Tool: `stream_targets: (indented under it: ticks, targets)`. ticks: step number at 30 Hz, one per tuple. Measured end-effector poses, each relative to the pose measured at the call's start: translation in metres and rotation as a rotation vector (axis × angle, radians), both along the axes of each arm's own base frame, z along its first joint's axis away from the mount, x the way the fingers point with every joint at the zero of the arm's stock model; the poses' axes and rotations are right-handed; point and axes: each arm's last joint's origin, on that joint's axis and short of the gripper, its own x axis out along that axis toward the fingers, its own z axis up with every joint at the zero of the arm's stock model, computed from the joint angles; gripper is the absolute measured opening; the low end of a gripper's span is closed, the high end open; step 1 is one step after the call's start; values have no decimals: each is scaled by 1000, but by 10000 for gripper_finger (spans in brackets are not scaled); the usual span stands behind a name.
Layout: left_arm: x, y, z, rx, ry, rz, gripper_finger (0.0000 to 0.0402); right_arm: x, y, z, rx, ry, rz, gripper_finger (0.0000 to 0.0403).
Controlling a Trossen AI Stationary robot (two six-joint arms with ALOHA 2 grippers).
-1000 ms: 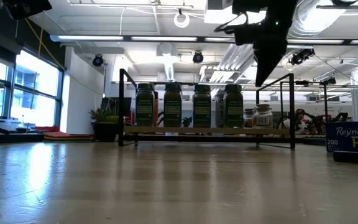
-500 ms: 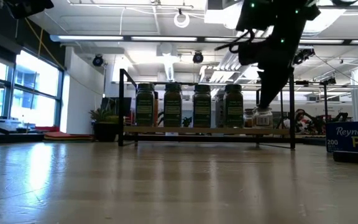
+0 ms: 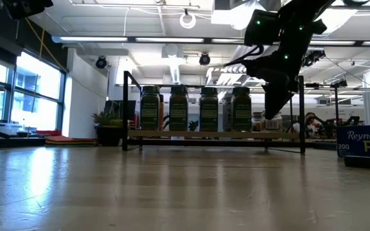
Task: Shelf spices
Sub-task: Put the transparent seasoning bottle on the shelf aligned with the other transparent seasoning bottle, then adjust the shelf
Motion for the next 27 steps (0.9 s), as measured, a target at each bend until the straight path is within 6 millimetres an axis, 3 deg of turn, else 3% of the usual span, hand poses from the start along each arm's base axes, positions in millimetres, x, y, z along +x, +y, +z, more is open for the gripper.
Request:
stream_targets:
  ticks: [6,10,14,22,27]
  targets:
    - [0,0,0,-19,0,16,135,8,6,19,29,-17,31,16]
    - [4,8,-1,-61,17,99,132,10,20,55,36,-56,28,16]
    - [16,31,-5,-7,54,196,117,10,42,93,53,-168,-23,16]
    - [58,72,-16,146,124,81,62,10,83,170,30,-454,14,16]
    - [87,99,-36,161,198,7,21,4,98,199,-65,-545,6,16]
